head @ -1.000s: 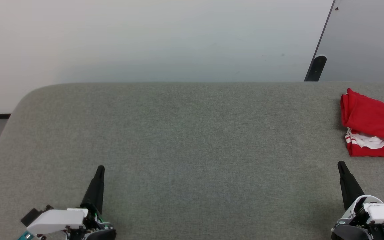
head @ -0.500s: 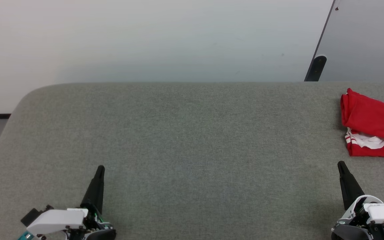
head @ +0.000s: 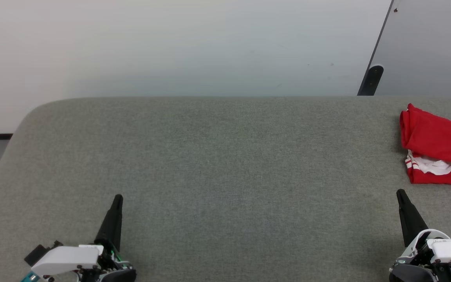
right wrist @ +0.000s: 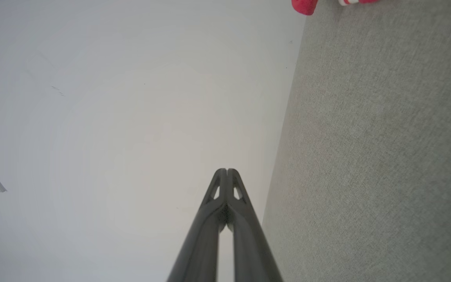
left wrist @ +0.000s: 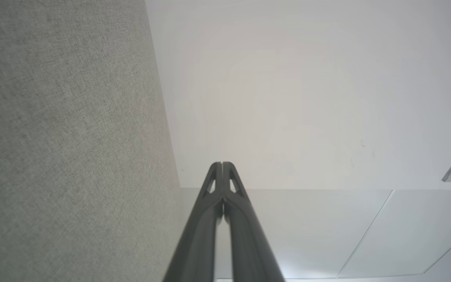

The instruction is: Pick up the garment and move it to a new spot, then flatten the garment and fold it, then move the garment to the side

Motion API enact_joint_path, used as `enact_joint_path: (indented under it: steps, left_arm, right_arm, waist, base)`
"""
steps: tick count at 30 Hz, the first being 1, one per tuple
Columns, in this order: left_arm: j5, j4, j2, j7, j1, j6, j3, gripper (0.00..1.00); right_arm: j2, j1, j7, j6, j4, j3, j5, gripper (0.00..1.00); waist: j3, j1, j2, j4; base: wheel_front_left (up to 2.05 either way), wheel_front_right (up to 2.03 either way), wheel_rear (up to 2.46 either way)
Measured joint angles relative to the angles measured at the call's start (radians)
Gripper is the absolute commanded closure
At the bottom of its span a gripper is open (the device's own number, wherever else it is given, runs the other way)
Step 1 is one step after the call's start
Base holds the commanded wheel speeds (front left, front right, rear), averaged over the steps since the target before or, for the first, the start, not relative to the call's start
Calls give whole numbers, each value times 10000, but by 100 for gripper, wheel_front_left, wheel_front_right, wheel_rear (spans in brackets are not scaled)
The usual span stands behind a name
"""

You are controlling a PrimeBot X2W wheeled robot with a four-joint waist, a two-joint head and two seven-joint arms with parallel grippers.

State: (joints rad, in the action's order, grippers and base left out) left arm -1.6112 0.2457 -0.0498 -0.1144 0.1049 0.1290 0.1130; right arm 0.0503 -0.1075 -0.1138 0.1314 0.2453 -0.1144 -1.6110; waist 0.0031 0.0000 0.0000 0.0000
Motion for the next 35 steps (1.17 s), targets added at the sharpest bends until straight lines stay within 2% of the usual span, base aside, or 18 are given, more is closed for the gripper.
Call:
enact_joint_path:
  steps: [35]
  left_arm:
    - [0,0,0,0,0,0,0,100]
  right_arm:
    - [0,0,0,-2,0,2,0,100]
  waist:
    - [0,0,0,0]
  base:
    - [0,0,0]
